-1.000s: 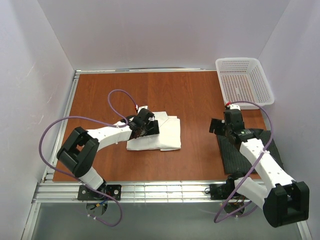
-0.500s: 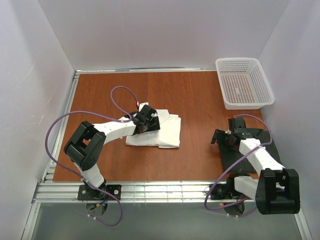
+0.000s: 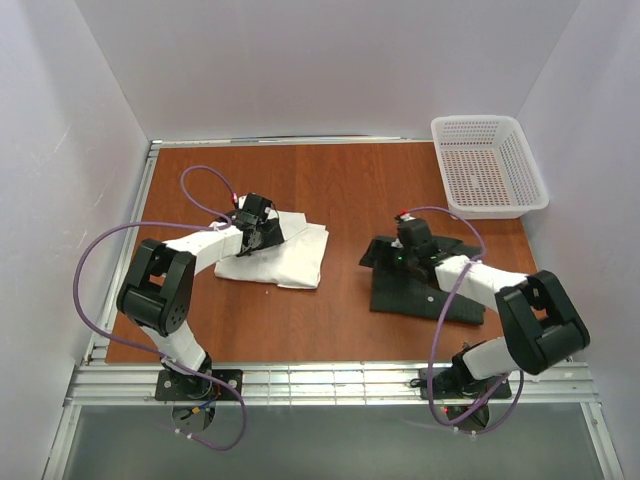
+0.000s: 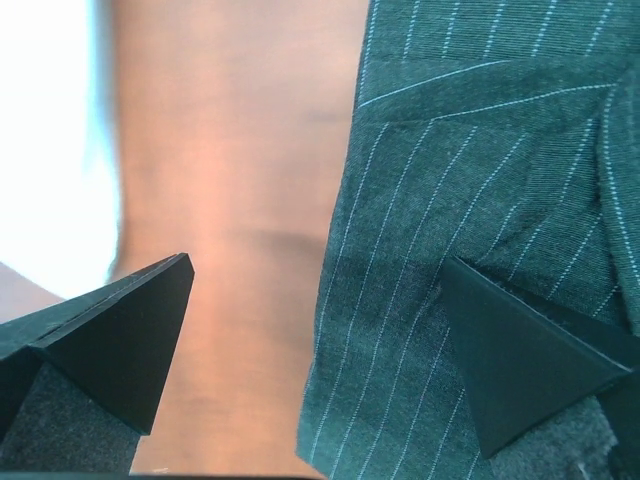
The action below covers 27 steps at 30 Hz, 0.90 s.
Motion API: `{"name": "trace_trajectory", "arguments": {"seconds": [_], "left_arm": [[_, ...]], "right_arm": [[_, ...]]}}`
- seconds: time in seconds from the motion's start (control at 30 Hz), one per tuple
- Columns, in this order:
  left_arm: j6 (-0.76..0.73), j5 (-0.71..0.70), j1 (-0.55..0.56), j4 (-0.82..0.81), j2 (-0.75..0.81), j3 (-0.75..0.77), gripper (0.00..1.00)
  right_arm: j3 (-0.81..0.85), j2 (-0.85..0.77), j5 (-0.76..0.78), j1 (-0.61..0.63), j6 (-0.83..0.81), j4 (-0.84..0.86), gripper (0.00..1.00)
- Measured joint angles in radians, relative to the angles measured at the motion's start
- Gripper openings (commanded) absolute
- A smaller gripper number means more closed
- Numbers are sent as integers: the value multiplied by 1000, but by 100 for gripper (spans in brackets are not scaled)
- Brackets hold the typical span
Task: Fold and stack the long sleeve shirts
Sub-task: Neatly place the folded shirt to the corner
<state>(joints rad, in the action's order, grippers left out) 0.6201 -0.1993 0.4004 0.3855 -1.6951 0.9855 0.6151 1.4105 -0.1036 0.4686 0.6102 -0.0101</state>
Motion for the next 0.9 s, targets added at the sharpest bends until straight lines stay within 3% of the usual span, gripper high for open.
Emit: {"name": "trace_trajectory", "arguments": {"seconds": [0.27, 0.53, 0.9], "left_arm": [[-3, 30, -44, -5, 47, -51, 91], [9, 58, -84, 48, 145, -125, 91], [29, 48, -169, 166, 440, -87, 95]], "right_arm": [[192, 220, -66, 231, 138, 66, 94], [252, 254, -63, 294, 167, 25, 93], [573, 261, -35, 273, -158, -192, 78]]}}
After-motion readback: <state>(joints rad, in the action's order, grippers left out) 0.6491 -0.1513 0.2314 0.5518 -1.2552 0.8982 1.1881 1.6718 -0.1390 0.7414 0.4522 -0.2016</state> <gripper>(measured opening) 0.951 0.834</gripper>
